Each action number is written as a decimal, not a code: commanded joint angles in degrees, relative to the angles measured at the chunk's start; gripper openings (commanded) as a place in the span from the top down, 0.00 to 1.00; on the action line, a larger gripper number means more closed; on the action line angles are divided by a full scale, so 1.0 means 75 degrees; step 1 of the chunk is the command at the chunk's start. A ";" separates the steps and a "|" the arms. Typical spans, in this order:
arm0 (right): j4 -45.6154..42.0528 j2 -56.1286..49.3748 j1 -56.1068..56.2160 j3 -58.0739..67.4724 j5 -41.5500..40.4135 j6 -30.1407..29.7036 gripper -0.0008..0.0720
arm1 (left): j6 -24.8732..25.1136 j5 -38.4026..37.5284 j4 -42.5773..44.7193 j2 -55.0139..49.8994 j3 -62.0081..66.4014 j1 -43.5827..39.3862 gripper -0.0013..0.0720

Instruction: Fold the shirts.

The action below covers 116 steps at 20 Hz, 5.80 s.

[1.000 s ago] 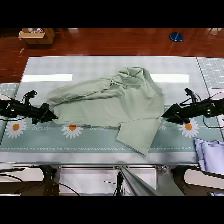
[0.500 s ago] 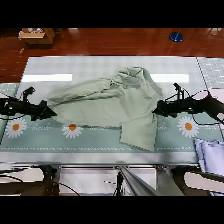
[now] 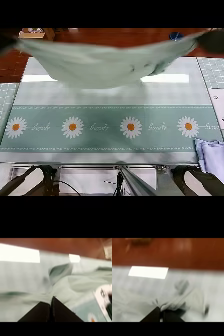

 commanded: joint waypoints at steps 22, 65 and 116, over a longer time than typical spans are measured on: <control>-0.3841 0.2017 0.0050 0.4167 0.6379 0.2559 0.95 | -0.3168 -0.3334 0.5015 0.4736 0.1545 0.0050 0.95; -0.1982 -0.6714 0.0361 0.2844 0.0979 0.1364 0.95 | -0.0498 0.3363 0.3765 -0.3579 -0.1550 -0.2279 0.95; -0.0828 -0.2876 -0.3086 -0.3794 0.2990 -0.0641 0.32 | -0.1037 0.1204 0.2646 -0.1996 -0.7111 -0.1612 0.80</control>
